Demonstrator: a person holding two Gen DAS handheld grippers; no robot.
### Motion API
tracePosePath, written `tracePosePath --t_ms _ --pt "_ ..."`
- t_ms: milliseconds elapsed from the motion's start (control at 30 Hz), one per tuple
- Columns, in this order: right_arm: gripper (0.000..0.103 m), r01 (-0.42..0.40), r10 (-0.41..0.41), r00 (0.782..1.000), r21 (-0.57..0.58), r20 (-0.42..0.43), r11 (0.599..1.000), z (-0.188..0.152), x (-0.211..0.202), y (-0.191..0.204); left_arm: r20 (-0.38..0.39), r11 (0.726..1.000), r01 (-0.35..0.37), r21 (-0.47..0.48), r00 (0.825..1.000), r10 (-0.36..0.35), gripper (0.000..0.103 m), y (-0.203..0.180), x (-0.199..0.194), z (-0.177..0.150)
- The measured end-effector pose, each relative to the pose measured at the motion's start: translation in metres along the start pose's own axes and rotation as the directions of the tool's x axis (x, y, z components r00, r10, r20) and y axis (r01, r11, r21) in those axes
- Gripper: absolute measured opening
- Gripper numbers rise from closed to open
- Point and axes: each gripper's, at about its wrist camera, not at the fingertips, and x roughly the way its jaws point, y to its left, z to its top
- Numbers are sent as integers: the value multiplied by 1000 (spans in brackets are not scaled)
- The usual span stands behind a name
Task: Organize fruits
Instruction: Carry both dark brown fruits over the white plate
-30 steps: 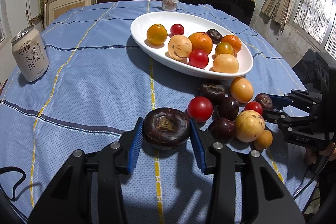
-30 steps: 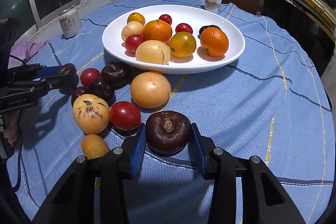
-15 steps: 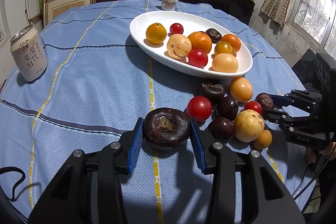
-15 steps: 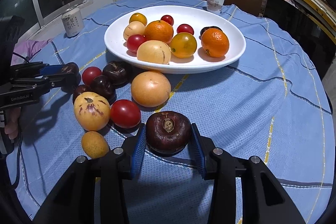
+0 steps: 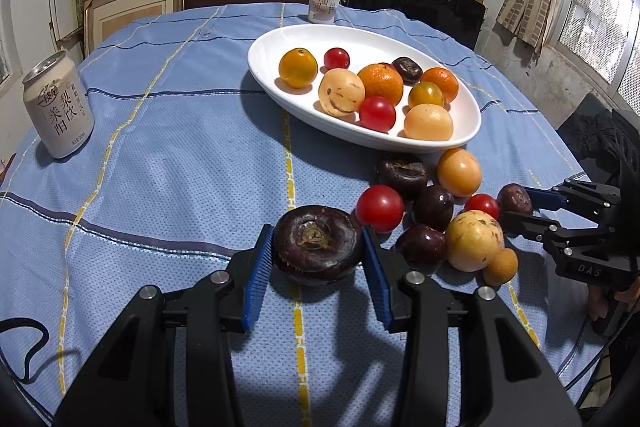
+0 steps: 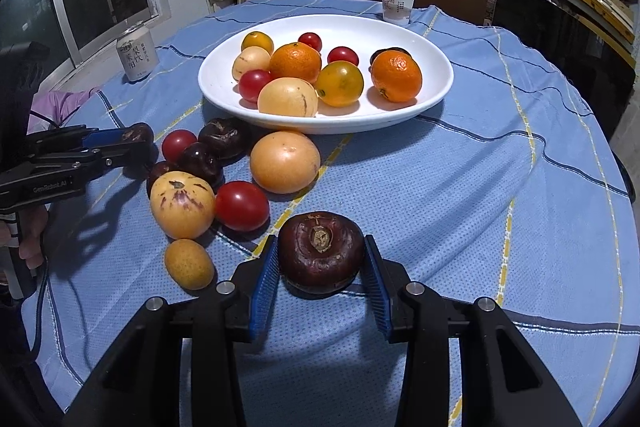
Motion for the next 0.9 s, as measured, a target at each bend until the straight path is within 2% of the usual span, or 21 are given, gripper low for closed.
tracePosePath --t_ms 300,500,733,900 --pt "42 -16 15 999 29 29 999 -5 -13 0 25 1000 -7 14 1000 7 42 -2 -6 0" --pt "42 -30 28 997 38 67 999 0 -32 4 37 997 -28 68 999 26 42 -14 -18 3" --pt "42 -67 59 983 40 176 997 21 -68 11 90 995 -19 93 996 10 42 -28 -46 29" --pt "42 -67 56 975 44 214 997 48 -75 7 113 992 -22 120 994 9 42 -38 -50 60"
